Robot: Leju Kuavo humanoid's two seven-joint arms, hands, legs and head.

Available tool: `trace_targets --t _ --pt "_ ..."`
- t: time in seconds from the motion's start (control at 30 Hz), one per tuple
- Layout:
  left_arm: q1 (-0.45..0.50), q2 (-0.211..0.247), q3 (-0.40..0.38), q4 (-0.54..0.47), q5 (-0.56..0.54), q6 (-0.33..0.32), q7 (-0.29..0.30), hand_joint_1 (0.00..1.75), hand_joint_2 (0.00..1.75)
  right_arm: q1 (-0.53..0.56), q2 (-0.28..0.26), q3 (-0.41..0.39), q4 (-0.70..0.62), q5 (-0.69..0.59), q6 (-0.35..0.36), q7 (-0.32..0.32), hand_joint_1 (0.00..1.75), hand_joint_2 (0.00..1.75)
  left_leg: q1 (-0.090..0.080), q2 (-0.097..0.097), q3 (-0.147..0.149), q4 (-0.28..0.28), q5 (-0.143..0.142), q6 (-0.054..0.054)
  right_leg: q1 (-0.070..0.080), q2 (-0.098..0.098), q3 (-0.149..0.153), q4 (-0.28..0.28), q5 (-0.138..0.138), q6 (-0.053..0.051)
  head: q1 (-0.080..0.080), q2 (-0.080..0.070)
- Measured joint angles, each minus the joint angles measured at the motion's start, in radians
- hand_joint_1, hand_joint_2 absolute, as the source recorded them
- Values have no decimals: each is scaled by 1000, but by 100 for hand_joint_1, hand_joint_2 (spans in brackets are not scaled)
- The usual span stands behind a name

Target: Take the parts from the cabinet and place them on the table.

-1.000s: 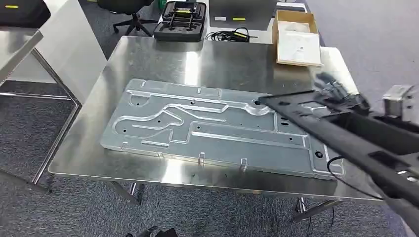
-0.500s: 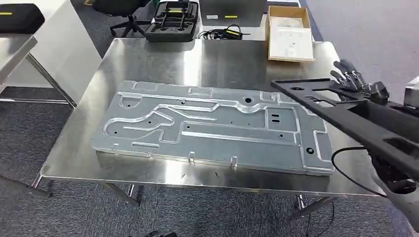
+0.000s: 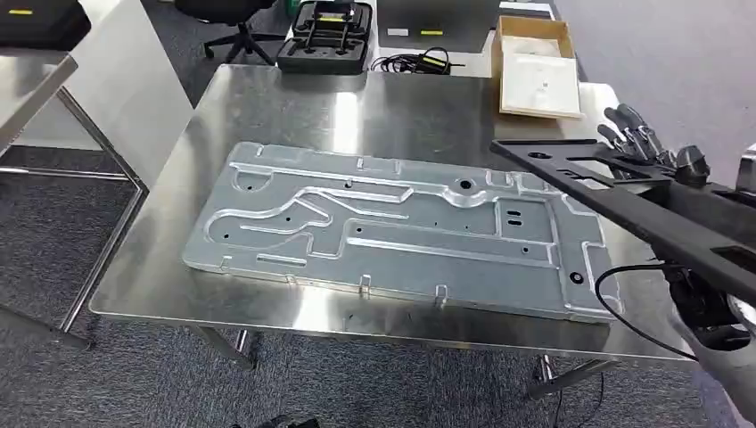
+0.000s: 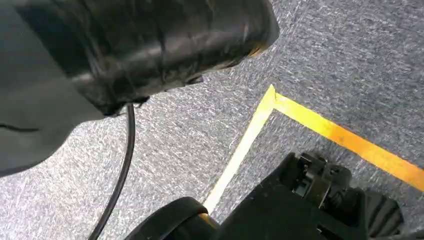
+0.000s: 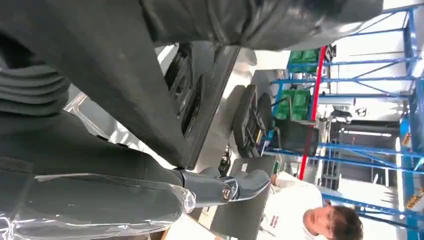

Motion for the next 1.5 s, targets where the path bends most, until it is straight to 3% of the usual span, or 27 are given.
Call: trace_targets --t 0.03,0.07,0.17,0.23,0.33,0.4,0.43,0.5,0.53,0.63,0.73,0.77,0.83,0.87,0.9,0.93,0.97,1.03,1.07,1.1,1.2,1.27,1.3,1.4,1.43,1.47,1.5 --pt "0 1 0 0 0 0 0 0 0 -3 2 0 2 -2 2 0 0 0 -4 -2 -6 7 -5 -7 3 -1 16 -28 -25 -2 0 0" --pt "-2 0 0 0 0 0 0 0 0 -8 3 0 3 -4 3 -1 0 0 -9 -2 -14 17 -8 -12 7 4 16 -36 -21 -17 0 0" --pt "-1 0 0 0 0 2 0 0 0 -2 5 0 8 -9 2 -10 0 0 -8 -1 -15 15 -4 -19 8 6 11 -33 -19 -32 -1 0" --pt "-2 0 0 0 0 3 0 0 0 -3 6 -1 10 -10 1 -13 0 0 -4 -1 -29 47 -32 -36 3 4 14 -38 -16 -42 -2 0" --pt "-2 0 2 0 0 3 -1 0 0 -3 13 -3 16 -10 2 -14 0 0 5 0 -124 253 -131 -51 4 4 13 -37 -16 -50 -6 0" --pt "0 0 2 0 0 3 -1 0 0 -1 18 -3 19 -10 2 -14 0 0 6 0 -151 302 -130 -51 4 5 13 -37 -16 -50 -6 0" --pt "0 0 2 0 0 3 -1 0 0 -1 18 -3 19 -10 2 -14 0 0 6 0 -134 261 -96 -48 4 6 13 -37 -16 -50 -6 0" --pt "-2 0 2 0 0 3 -1 0 0 -2 19 -4 20 -10 2 -14 0 0 6 -1 -58 102 -12 -37 4 8 15 -37 -16 -49 -6 0" --pt "-3 0 2 0 0 4 -1 0 0 -2 19 -5 20 -10 2 -14 0 0 4 -3 -30 34 1 -30 4 8 15 -38 -17 -48 -6 0" --pt "-4 -1 6 0 0 5 -2 0 0 -3 22 -7 24 -13 -3 -22 0 0 -1 -3 -19 16 -7 -26 8 9 12 -43 -14 -32 -4 0" --pt "-3 -2 6 0 -1 7 -3 0 0 0 23 -15 31 -27 -21 -30 0 0 2 -1 -6 -9 7 -7 3 5 11 -35 -24 -16 -4 0" --pt "-4 -2 6 0 -2 8 -3 0 0 -2 24 -19 36 -32 -30 -30 0 0 2 0 -4 -14 9 -1 6 5 -6 3 -54 -16 0 0" --pt "-6 -4 6 0 -5 6 -1 0 0 -6 30 -27 53 -44 -58 -26 0 0 0 0 -4 -13 9 5 6 5 -72 146 -124 -14 2 0" --pt "-6 -5 6 0 -6 5 1 0 0 -5 35 -29 64 -46 -68 -22 0 0 -2 0 -4 -13 8 6 6 5 -108 217 -149 -12 2 0" --pt "-5 -5 7 0 -8 2 2 0 0 -3 40 -29 74 -47 -75 -21 0 0 -3 0 -5 -11 7 7 6 5 -126 250 -150 -10 2 0" --pt "-4 -4 7 0 -9 2 2 0 0 -1 42 -30 80 -49 -77 -21 0 0 -3 0 -5 -9 6 8 6 5 -120 234 -128 -10 2 0" --pt "-4 -5 7 0 -11 2 2 0 0 -1 44 -32 86 -54 -77 -23 0 0 -3 0 -5 -5 3 7 6 5 -90 173 -84 -10 2 0" --pt "-6 -5 6 0 -14 2 2 0 0 -2 50 -42 96 -61 -75 -26 0 0 -2 -2 -5 10 -8 0 5 1 -5 -1 -1 -11 2 0" --pt "-8 -5 7 0 -15 2 2 0 0 -4 55 -45 102 -62 -75 -28 0 0 -8 -2 -10 15 -12 -5 10 0 8 -21 -28 -14 2 0" --pt "-8 -5 7 0 -15 1 2 0 0 -3 55 -47 103 -63 -75 -29 0 0 -9 -4 -15 23 -13 -7 15 5 11 -32 -22 -23 0 0" --pt "-7 -5 7 0 -15 2 1 0 0 6 58 -50 113 -63 -75 -31 0 0 -9 -3 -15 19 -10 -14 15 6 8 -30 -21 -34 -2 0" --pt "-9 -5 7 0 -15 2 -1 0 0 7 59 -54 116 -58 -72 -32 0 0 -7 -2 -23 42 -30 -29 8 6 12 -35 -18 -47 0 0" --pt "-10 -5 7 0 -15 3 -2 0 0 6 60 -57 116 -55 -72 -33 0 0 -6 -1 -42 85 -58 -37 7 5 12 -35 -19 -50 -7 0" --pt "-8 -5 7 0 -15 3 -3 0 0 7 65 -58 119 -35 -72 -33 0 0 3 -1 -148 303 -148 -48 7 4 12 -34 -19 -55 -7 0" --pt "-8 -5 7 0 -15 3 -3 0 0 8 67 -58 120 -29 -72 -33 0 0 3 -1 -165 332 -149 -47 7 5 12 -34 -19 -55 -6 0" --pt "-8 -5 7 0 -16 3 -3 0 0 8 69 -58 120 -22 -73 -31 0 0 3 -1 -160 313 -125 -45 8 6 12 -34 -19 -55 -6 0" --pt "-9 -5 7 0 -16 3 -3 0 0 8 69 -58 120 -17 -74 -28 0 0 3 -1 -130 247 -82 -40 9 7 13 -34 -19 -55 -6 0"
